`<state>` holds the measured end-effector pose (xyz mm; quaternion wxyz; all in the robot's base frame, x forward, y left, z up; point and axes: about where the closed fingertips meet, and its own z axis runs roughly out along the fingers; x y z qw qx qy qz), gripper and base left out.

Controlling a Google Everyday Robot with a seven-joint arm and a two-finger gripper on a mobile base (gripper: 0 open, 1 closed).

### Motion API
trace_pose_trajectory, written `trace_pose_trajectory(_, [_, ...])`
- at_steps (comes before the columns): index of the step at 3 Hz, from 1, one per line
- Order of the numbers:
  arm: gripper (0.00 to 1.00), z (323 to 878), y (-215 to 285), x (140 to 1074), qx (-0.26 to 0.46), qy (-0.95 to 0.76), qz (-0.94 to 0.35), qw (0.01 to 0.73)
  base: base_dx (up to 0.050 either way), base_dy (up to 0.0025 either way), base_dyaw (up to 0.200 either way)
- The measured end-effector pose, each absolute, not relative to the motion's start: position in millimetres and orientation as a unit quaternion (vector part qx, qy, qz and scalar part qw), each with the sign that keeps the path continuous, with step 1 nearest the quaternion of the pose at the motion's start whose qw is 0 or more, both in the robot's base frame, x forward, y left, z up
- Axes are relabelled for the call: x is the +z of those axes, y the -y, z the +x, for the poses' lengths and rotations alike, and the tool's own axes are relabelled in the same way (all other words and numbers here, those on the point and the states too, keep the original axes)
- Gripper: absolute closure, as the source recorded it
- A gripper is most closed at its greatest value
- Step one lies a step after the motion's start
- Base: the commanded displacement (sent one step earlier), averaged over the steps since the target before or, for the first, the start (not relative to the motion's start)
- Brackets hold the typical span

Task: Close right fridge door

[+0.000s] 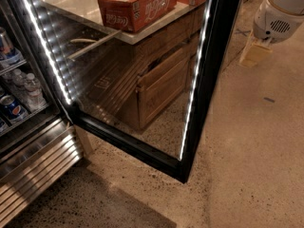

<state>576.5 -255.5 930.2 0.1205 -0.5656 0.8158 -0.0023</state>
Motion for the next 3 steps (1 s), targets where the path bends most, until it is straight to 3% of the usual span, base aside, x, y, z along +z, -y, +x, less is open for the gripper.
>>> trace_pose_trajectory(2, [1.0,602,239,908,0.029,-0.802,-0.586,0.11,0.0,0.0,0.0])
trace_pose_trajectory(3, [1.0,620,212,891,0.1,-0.763,-0.623,0.141,0.0,0.0,0.0])
